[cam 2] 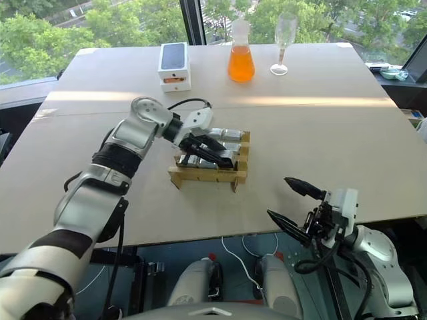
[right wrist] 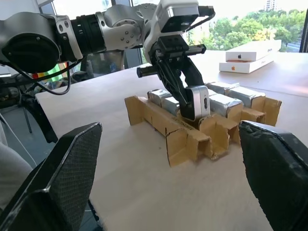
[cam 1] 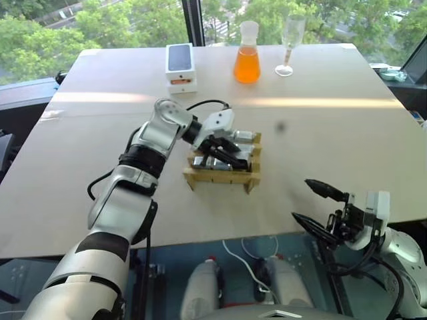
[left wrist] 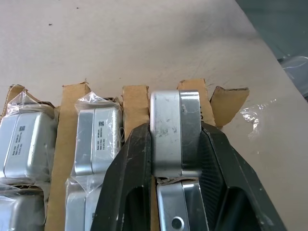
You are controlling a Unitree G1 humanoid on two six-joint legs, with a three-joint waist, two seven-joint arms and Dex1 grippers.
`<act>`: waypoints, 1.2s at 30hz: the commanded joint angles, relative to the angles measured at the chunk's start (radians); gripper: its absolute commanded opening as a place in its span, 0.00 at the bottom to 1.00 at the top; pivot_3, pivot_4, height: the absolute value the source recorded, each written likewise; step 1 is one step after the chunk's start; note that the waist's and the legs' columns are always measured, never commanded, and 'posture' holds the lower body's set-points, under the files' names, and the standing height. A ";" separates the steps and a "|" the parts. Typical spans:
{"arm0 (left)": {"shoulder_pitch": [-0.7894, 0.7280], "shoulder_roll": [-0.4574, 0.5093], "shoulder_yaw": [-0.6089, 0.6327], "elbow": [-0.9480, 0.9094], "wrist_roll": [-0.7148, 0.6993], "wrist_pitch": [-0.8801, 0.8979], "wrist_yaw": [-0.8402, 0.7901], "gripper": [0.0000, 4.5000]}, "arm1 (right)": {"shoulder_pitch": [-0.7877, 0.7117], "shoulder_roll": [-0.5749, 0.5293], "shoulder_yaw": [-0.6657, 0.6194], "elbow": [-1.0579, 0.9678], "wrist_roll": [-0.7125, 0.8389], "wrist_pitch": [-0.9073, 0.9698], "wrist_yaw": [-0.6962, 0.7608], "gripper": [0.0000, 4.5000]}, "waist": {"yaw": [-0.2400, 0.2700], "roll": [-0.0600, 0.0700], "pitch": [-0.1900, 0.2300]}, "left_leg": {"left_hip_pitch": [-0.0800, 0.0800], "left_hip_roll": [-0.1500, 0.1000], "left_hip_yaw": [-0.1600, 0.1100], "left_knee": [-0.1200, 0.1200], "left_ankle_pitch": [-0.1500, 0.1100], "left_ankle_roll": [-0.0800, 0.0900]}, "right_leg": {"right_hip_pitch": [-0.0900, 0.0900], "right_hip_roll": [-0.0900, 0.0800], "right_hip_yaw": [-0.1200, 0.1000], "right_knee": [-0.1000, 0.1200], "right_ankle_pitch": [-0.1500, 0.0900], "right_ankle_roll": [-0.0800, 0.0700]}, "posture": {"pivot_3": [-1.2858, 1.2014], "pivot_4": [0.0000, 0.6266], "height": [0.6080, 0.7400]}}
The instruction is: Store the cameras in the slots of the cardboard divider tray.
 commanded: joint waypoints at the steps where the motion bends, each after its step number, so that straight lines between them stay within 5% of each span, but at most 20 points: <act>1: -0.028 -0.004 0.007 0.001 0.014 -0.008 0.005 0.16 | -0.007 0.015 -0.028 -0.006 -0.009 -0.027 0.010 1.00 | 0.001 0.000 0.000 | 0.000 0.000 0.000 0.000 0.000 0.000 | 0.000 0.000 0.000 0.000 0.000 0.000 | 0.52 0.24 1.00; 7: -0.013 0.003 -0.029 -0.028 0.020 0.008 -0.008 0.16 | -0.015 0.039 -0.028 0.012 -0.043 -0.032 -0.007 1.00 | 0.000 0.000 0.000 | 0.000 0.000 0.000 0.000 0.000 0.000 | 0.000 0.000 0.000 0.000 0.000 0.000 | 0.52 0.24 1.00; 15: -0.034 -0.003 0.006 -0.041 -0.002 0.072 0.015 0.96 | -0.010 0.059 -0.026 0.021 -0.058 -0.035 -0.010 1.00 | 0.002 0.000 0.000 | 0.000 0.000 0.000 0.000 0.000 0.000 | 0.000 0.000 0.000 0.000 0.000 0.000 | 0.52 0.24 1.00; 21: 0.034 0.056 0.152 -0.286 -0.155 0.228 0.021 0.99 | -0.019 0.057 -0.026 0.032 -0.079 -0.022 -0.025 1.00 | -0.004 0.000 0.000 | -0.001 0.001 -0.001 0.001 0.002 -0.004 | 0.000 -0.001 -0.001 0.000 0.000 -0.001 | 0.52 0.24 1.00; 26: 0.301 0.144 0.392 -0.682 -0.350 0.436 0.186 0.99 | -0.031 0.028 -0.070 0.075 -0.117 -0.022 -0.049 1.00 | -0.019 0.002 -0.001 | 0.001 0.003 0.000 -0.001 0.003 -0.005 | 0.000 -0.003 0.002 0.002 0.001 -0.002 | 0.52 0.24 1.00; 36: 0.892 0.204 0.656 -1.057 -0.380 0.464 0.524 0.99 | -0.176 -0.047 -0.110 0.313 -0.136 -0.005 0.036 1.00 | -0.011 0.002 -0.001 | 0.011 0.002 0.000 -0.001 0.000 0.000 | 0.010 -0.009 0.000 0.002 0.000 0.000 | 0.52 0.24 1.00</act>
